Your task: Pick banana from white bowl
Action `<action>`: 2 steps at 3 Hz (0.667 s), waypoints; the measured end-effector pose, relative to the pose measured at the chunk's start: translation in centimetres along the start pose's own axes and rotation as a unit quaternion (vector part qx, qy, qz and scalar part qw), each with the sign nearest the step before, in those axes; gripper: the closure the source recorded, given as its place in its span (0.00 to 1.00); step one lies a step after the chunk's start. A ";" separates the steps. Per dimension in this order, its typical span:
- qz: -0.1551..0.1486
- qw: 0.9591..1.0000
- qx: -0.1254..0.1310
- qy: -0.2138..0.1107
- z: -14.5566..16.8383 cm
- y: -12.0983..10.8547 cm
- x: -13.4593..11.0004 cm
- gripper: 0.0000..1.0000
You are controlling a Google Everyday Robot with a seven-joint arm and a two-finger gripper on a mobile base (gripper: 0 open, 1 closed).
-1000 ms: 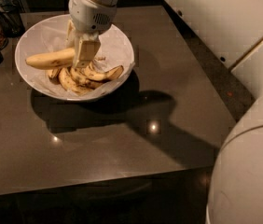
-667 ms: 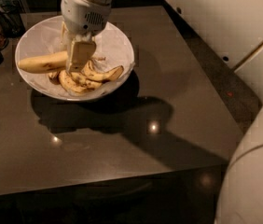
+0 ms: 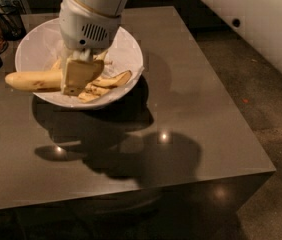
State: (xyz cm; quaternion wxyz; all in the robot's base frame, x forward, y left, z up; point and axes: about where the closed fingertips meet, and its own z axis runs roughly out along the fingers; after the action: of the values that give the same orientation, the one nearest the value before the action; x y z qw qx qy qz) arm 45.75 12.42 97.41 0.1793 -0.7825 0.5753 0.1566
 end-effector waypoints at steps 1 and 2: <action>0.001 1.000 -0.003 0.004 0.5 0.2 0.2 1.00; 0.012 1.000 -0.005 -0.002 -0.9 1.1 0.6 1.00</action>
Offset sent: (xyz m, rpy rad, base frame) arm -0.0167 -0.0319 0.0169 0.0071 0.0472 -0.0389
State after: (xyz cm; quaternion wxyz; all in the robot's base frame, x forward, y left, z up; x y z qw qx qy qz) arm 44.91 11.20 97.87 0.1752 -0.7762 0.5833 0.1631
